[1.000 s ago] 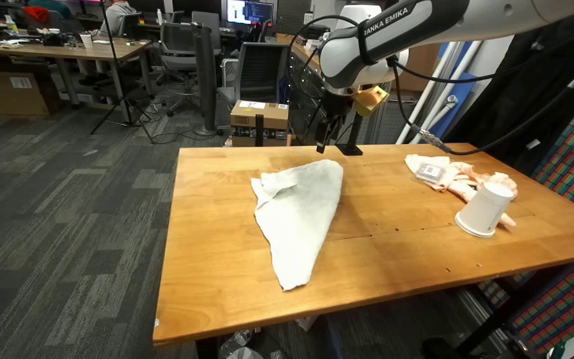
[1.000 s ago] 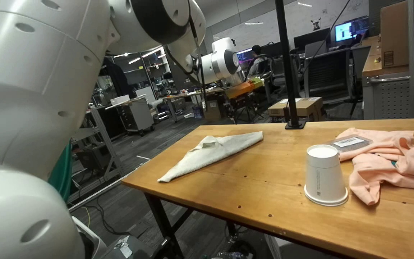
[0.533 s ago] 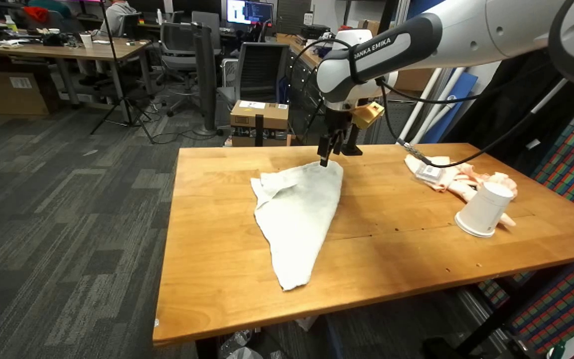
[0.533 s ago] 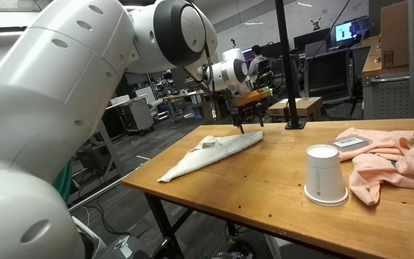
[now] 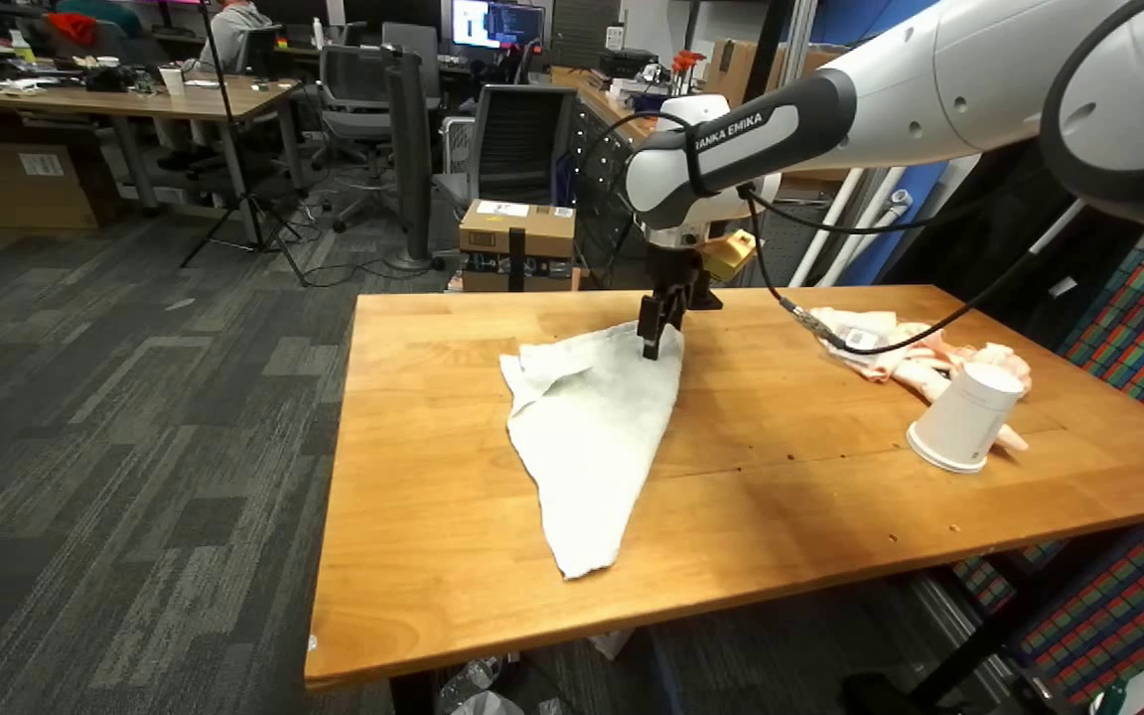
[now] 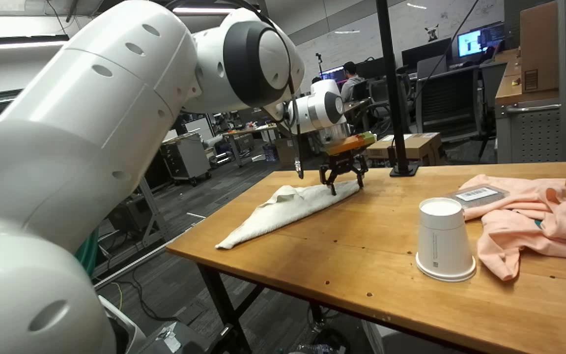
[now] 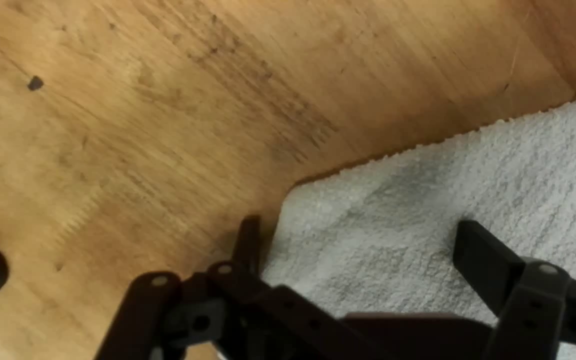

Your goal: Fold the white towel

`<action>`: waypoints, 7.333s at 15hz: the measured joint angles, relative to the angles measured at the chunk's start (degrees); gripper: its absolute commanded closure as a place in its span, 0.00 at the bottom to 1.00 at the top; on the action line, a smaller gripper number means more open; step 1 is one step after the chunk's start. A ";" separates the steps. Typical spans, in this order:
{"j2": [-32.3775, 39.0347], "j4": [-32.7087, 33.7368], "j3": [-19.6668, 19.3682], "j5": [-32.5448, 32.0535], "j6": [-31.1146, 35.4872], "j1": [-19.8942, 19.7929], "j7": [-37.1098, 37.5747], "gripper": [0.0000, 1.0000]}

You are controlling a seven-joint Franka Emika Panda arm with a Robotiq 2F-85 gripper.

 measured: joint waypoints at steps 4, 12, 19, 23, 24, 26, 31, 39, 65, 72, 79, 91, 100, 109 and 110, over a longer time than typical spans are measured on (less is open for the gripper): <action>0.27 0.35 0.08 0.00 -0.93 0.23 -0.38 0.27; -0.29 1.41 0.28 0.00 -2.88 0.79 -0.41 0.89; -3.32 -2.15 0.35 0.00 -2.56 1.80 0.15 0.98; -7.83 -7.69 0.33 -0.04 -0.33 2.52 2.30 0.98; -9.14 -9.17 0.32 -0.10 0.29 2.77 3.32 0.98; -12.00 -12.25 0.24 -0.42 1.39 3.45 6.10 0.98; -21.02 -21.92 0.23 -2.57 5.87 6.56 13.87 0.98; -34.34 -40.51 0.26 -10.10 12.46 10.88 25.88 0.98; -49.75 -61.27 10.91 -33.88 8.83 17.57 55.39 0.98; -49.75 -61.27 12.33 -33.94 8.00 18.28 55.28 0.97; -49.72 -61.28 13.57 -31.59 8.01 18.69 53.23 0.95; -49.81 -61.27 13.64 -26.04 8.73 18.64 48.19 0.97; -52.88 -64.33 11.32 -18.58 15.80 16.47 38.04 0.85; -54.59 -66.02 11.04 -18.36 16.56 16.26 37.56 0.70; -54.60 -66.03 11.04 -18.36 16.57 16.26 37.56 0.70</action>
